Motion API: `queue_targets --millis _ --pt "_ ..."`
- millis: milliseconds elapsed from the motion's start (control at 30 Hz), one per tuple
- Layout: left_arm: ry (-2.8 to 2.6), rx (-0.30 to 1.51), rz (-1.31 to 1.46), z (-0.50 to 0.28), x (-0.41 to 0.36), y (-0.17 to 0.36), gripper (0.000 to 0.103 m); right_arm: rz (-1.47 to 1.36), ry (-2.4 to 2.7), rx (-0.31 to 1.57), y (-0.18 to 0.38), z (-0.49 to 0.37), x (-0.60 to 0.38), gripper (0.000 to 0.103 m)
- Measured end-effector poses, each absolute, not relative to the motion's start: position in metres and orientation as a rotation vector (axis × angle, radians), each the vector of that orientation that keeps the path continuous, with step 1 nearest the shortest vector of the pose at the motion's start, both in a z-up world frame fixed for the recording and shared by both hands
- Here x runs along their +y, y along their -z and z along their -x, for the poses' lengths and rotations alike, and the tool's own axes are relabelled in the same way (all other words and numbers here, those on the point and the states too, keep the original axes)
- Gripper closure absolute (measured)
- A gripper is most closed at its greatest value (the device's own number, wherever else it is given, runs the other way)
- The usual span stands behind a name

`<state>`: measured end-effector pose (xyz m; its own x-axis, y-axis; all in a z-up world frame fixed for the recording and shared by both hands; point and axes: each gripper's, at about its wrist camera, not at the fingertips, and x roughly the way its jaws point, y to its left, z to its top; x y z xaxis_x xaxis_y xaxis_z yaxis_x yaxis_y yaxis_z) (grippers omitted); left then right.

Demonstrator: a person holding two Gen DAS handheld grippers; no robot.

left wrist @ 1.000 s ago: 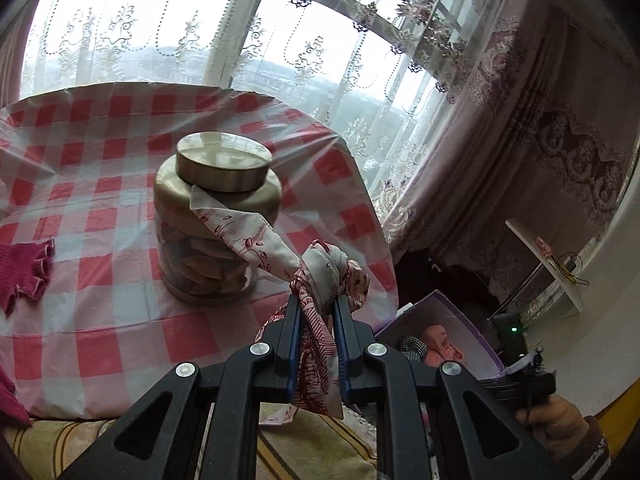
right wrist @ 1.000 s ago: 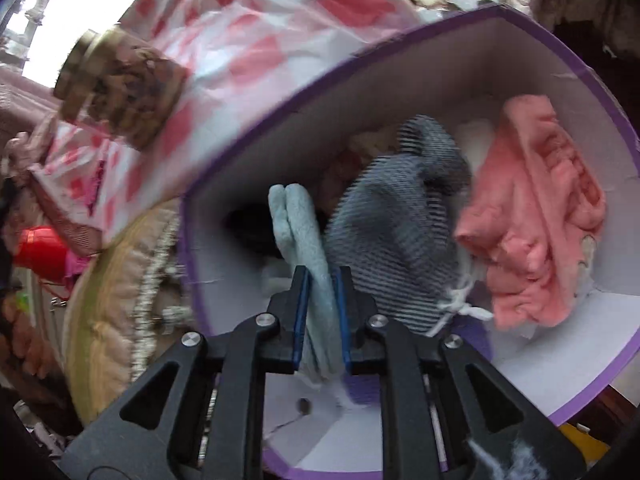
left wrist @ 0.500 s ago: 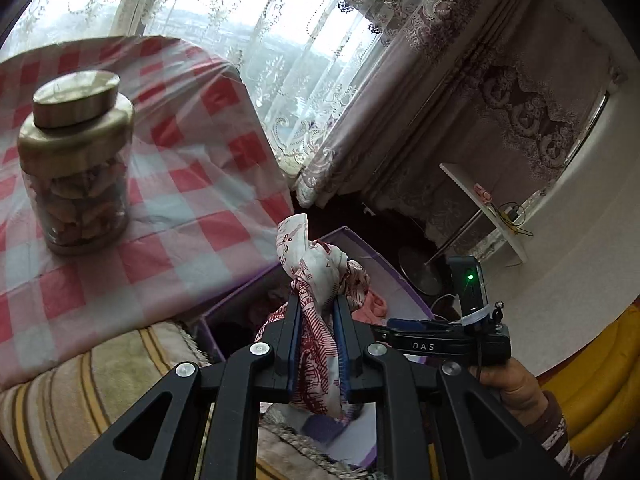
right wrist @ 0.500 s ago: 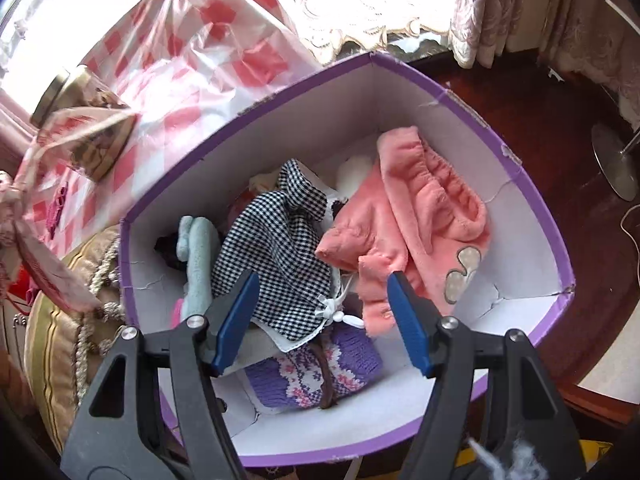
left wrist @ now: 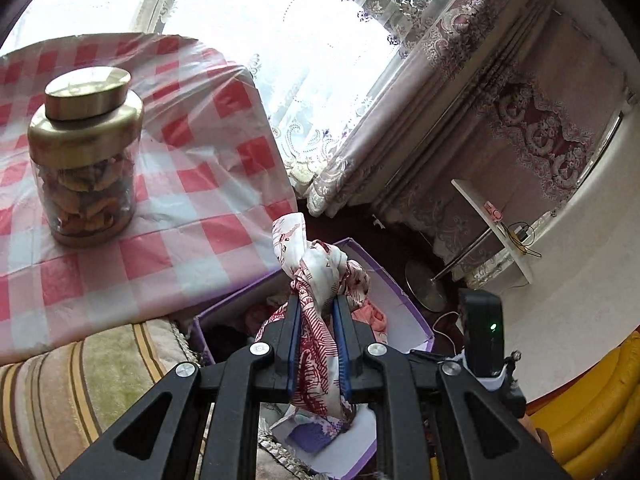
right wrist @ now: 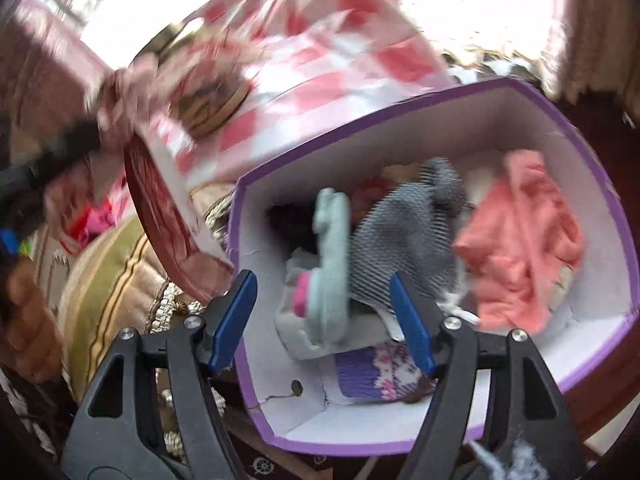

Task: Organize soft objects
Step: 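Carry the scarf and blue plush to the box and open the right tool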

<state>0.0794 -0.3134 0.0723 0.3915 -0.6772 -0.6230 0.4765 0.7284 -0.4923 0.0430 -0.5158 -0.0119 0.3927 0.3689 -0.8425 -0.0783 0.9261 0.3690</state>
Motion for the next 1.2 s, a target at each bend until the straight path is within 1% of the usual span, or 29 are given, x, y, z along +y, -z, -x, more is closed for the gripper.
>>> queue_targets --millis 33,100,133,167,200,267,400,600,733,800,833,867,900,933,967,1033,1067,1200 --pt "0.732 0.891 0.245 -0.079 -0.311 -0.076 0.087 -0.263 -0.298 1.152 0.017 -0.049 -0.507 0.031" --pt "0.720 0.868 0.234 -0.079 -0.307 -0.081 0.087 -0.247 -0.303 1.180 0.034 -0.064 -0.500 0.040" --pt "0.717 0.863 0.231 -0.080 -0.306 -0.082 0.087 -0.241 -0.281 1.224 0.048 -0.073 -0.500 0.060" --pt "0.714 0.862 0.230 -0.080 -0.305 -0.082 0.087 -0.237 -0.249 1.269 0.064 -0.080 -0.502 0.085" --pt "0.713 0.865 0.231 -0.080 -0.304 -0.081 0.087 -0.238 -0.226 1.298 0.076 -0.086 -0.505 0.089" --pt "0.712 0.871 0.231 -0.080 -0.303 -0.079 0.087 -0.271 -0.221 1.305 0.083 -0.086 -0.516 0.092" --pt "0.705 0.860 0.219 -0.081 -0.300 -0.079 0.087 -0.419 -0.260 1.207 0.050 -0.063 -0.555 0.092" --pt "0.722 0.895 0.228 -0.083 -0.306 -0.070 0.087 -0.530 -0.238 1.113 0.010 -0.020 -0.622 0.092" --pt "0.730 0.886 0.221 -0.080 -0.308 -0.072 0.087 -0.569 -0.163 1.146 0.017 -0.005 -0.659 0.092" --pt "0.729 0.886 0.222 -0.079 -0.309 -0.072 0.087 -0.569 -0.100 1.216 0.033 -0.006 -0.668 0.092" --pt "0.729 0.889 0.221 -0.079 -0.309 -0.071 0.087 -0.534 -0.026 1.255 0.039 -0.005 -0.673 0.086" --pt "0.731 0.890 0.218 -0.078 -0.310 -0.071 0.087 -0.492 0.056 1.283 0.043 -0.010 -0.678 0.072" --pt "0.733 0.892 0.214 -0.078 -0.311 -0.071 0.087 -0.459 0.116 1.286 0.043 -0.008 -0.683 0.066" --pt "0.735 0.893 0.211 -0.078 -0.311 -0.071 0.087 -0.442 0.128 1.264 0.041 -0.004 -0.687 0.062" --pt "0.737 0.893 0.209 -0.078 -0.312 -0.071 0.087 -0.426 0.133 1.257 0.038 -0.003 -0.688 0.047" --pt "0.737 0.896 0.206 -0.079 -0.313 -0.070 0.087 -0.352 0.169 1.231 0.027 -0.001 -0.685 0.031" --pt "0.738 0.901 0.205 -0.079 -0.313 -0.068 0.087 -0.323 0.186 1.208 0.020 -0.002 -0.681 0.028" --pt "0.737 0.923 0.196 -0.081 -0.317 -0.063 0.087 -0.302 0.144 1.120 0.003 -0.001 -0.669 0.028"
